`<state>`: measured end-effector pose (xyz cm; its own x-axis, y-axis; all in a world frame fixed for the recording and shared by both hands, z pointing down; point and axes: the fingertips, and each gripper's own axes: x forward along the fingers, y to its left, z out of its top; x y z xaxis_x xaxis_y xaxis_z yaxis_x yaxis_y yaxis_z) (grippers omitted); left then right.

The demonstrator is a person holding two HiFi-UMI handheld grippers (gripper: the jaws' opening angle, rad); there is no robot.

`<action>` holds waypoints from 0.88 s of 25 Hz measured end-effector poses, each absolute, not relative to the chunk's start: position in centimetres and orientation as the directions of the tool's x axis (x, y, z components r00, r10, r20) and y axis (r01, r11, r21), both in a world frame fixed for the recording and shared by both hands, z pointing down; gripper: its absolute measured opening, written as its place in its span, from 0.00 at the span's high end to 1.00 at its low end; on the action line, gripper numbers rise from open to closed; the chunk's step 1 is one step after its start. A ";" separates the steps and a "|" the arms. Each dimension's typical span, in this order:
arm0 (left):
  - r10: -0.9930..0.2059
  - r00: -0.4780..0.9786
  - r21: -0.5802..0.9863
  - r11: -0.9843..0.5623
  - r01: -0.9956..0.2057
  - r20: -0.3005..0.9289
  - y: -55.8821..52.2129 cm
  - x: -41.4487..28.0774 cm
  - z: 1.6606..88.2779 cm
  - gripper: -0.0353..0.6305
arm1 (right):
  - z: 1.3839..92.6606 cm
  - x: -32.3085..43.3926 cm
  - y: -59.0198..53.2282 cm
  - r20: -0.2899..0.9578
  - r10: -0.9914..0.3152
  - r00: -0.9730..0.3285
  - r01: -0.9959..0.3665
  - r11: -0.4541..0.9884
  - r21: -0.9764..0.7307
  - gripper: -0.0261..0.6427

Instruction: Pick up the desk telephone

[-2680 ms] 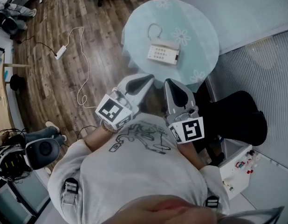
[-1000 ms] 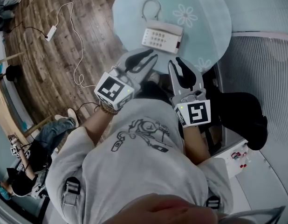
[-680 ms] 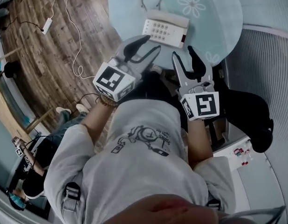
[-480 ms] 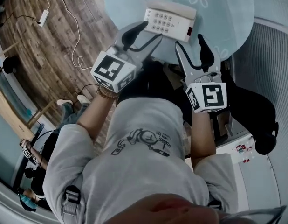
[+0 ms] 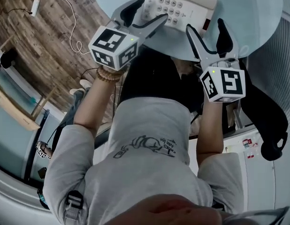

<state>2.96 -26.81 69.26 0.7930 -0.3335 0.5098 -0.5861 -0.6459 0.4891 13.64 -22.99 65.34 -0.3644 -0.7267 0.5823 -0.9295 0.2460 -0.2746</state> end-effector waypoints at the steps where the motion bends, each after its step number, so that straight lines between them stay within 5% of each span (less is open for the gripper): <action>1: -0.328 0.788 0.487 -0.643 -0.591 0.521 -27.0 3.1 70.3 0.45 | 66.4 13.8 -23.2 0.589 -0.721 -0.365 -0.928 0.235 -0.288 0.38; 10: -0.291 0.755 0.499 -0.604 -0.621 0.588 -28.0 4.4 76.4 0.34 | 74.2 15.6 -23.0 0.643 -0.675 -0.361 -0.920 0.145 -0.364 0.29; 22: -0.307 0.724 0.441 -0.628 -0.642 0.618 -27.8 4.3 76.9 0.35 | 75.6 14.3 -23.4 0.623 -0.673 -0.398 -0.904 0.173 -0.391 0.38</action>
<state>4.34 -27.83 76.89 0.7239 -0.3067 0.6179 -0.6419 -0.6276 0.4405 14.29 -23.43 75.59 -0.3983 -0.6728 0.6234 -0.9040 0.1726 -0.3913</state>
